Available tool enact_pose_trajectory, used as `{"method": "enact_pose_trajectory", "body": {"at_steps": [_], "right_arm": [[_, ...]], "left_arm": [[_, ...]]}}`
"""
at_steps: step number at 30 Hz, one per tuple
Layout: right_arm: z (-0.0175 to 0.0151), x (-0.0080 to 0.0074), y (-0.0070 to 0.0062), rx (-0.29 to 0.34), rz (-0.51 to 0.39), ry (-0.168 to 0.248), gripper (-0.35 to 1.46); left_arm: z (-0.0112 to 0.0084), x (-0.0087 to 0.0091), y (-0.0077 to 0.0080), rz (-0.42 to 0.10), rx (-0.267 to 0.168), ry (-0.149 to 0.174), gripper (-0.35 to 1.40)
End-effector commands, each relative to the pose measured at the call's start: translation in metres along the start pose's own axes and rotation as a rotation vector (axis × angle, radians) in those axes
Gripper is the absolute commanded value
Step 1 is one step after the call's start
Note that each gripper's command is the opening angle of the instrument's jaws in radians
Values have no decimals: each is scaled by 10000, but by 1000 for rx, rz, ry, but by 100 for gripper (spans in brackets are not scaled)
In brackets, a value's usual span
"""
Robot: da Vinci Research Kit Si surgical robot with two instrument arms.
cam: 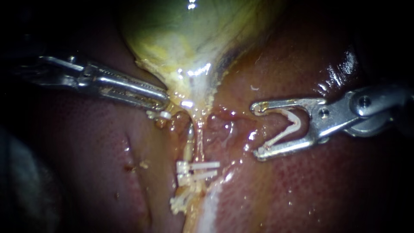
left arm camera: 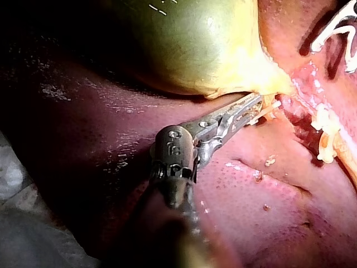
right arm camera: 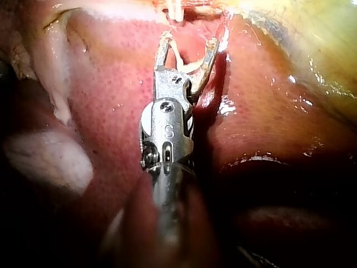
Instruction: Clipping third clip right tube
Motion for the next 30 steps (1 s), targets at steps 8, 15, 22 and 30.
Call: {"method": "enact_pose_trajectory", "body": {"at_steps": [8, 15, 22, 30], "right_arm": [[-3, 6, 0, 1, -2, 1, 50], [-3, 17, -1, 1, 4, 5, 50], [17, 26, 4, 13, 193, -1, 46], [57, 29, 10, 17, 375, -11, 45]], "left_arm": [[-46, 15, 16, -11, 3, 7, -35], [-73, 34, 25, -9, 24, 23, -35], [-69, 31, 27, -8, 28, 24, -35], [-68, 31, 28, -8, 30, 25, -35]]}}
